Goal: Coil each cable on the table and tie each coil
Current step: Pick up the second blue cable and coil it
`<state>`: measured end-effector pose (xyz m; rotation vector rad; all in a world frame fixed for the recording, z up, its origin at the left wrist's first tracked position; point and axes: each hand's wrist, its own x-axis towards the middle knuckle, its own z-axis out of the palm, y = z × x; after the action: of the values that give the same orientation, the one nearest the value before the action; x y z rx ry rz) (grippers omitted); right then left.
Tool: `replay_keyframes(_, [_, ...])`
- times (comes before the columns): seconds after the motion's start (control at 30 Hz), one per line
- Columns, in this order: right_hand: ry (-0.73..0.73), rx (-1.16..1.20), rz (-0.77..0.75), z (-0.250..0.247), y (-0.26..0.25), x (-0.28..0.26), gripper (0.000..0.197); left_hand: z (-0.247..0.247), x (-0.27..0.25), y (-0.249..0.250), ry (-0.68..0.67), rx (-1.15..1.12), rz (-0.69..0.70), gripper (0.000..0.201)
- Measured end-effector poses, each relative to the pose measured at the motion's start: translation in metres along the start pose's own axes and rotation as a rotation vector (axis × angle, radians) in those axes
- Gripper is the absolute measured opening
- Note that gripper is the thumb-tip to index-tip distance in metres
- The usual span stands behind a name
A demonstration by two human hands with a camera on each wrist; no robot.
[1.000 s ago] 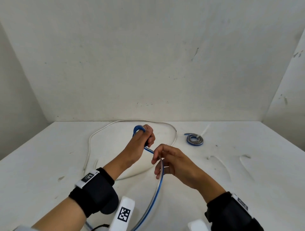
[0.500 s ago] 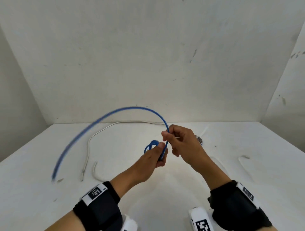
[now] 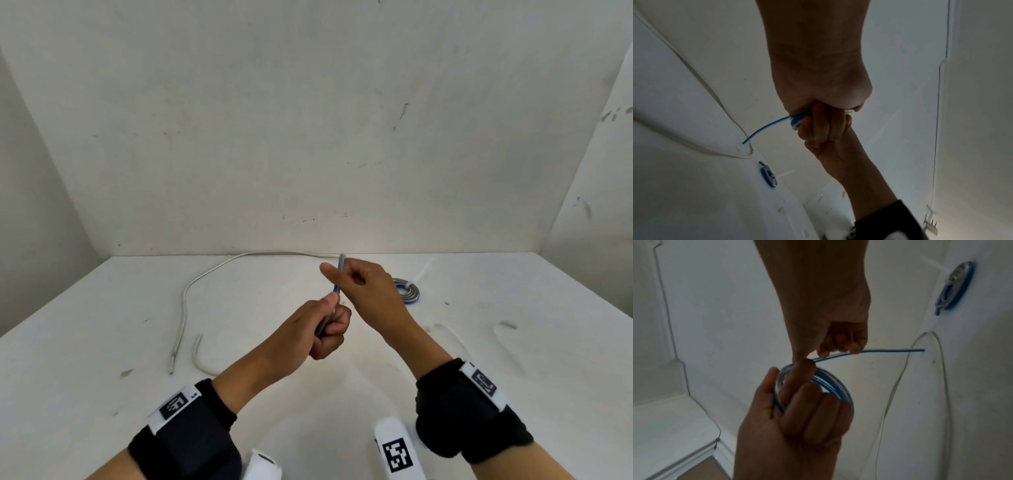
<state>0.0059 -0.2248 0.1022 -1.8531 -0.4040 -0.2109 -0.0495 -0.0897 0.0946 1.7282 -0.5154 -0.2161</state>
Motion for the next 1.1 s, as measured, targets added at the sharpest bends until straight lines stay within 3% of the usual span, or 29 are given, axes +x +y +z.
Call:
replay_keyframes(0.07, [0.125, -0.117, -0.153, 0.004, -0.001, 0.001, 0.041, -0.002, 0.001, 0.002, -0.006, -0.143, -0.011, 0.043])
replay_keyframes(0.13, [0.154, -0.139, -0.241, 0.006, -0.004, 0.002, 0.029, -0.003, 0.001, 0.005, -0.026, -0.294, 0.003, 0.044])
replay_keyframes(0.23, [-0.017, 0.104, -0.249, 0.013, -0.012, -0.003, 0.035, -0.006, 0.002, 0.015, -0.085, -0.5, 0.065, 0.042])
replay_keyframes(0.33, [-0.061, 0.212, -0.284, 0.019, -0.017, -0.011, 0.043, -0.014, 0.004, 0.028, -0.116, -0.685, 0.141, 0.039])
replay_keyframes(0.4, [-0.095, 0.232, -0.29, 0.02, -0.017, -0.015, 0.042, -0.022, 0.004, 0.034, -0.062, -0.76, 0.182, 0.039])
replay_keyframes(0.6, [-0.351, 0.349, -0.111, 0.027, -0.02, -0.026, 0.029, -0.042, 0.007, 0.039, 0.124, -0.891, 0.297, 0.048])
replay_keyframes(0.9, [-0.402, 0.018, 0.106, 0.021, -0.025, -0.043, 0.025, -0.032, 0.014, 0.02, 0.398, -0.667, 0.282, 0.044])
replay_keyframes(0.97, [-0.37, -0.165, 0.093, 0.017, -0.023, -0.047, 0.023, -0.03, 0.016, 0.016, 0.489, -0.483, 0.26, 0.041])
replay_keyframes(1.1, [-0.307, -0.479, -0.007, 0.011, -0.026, -0.054, 0.017, -0.028, 0.015, 0.007, 0.603, 0.116, 0.192, 0.037])
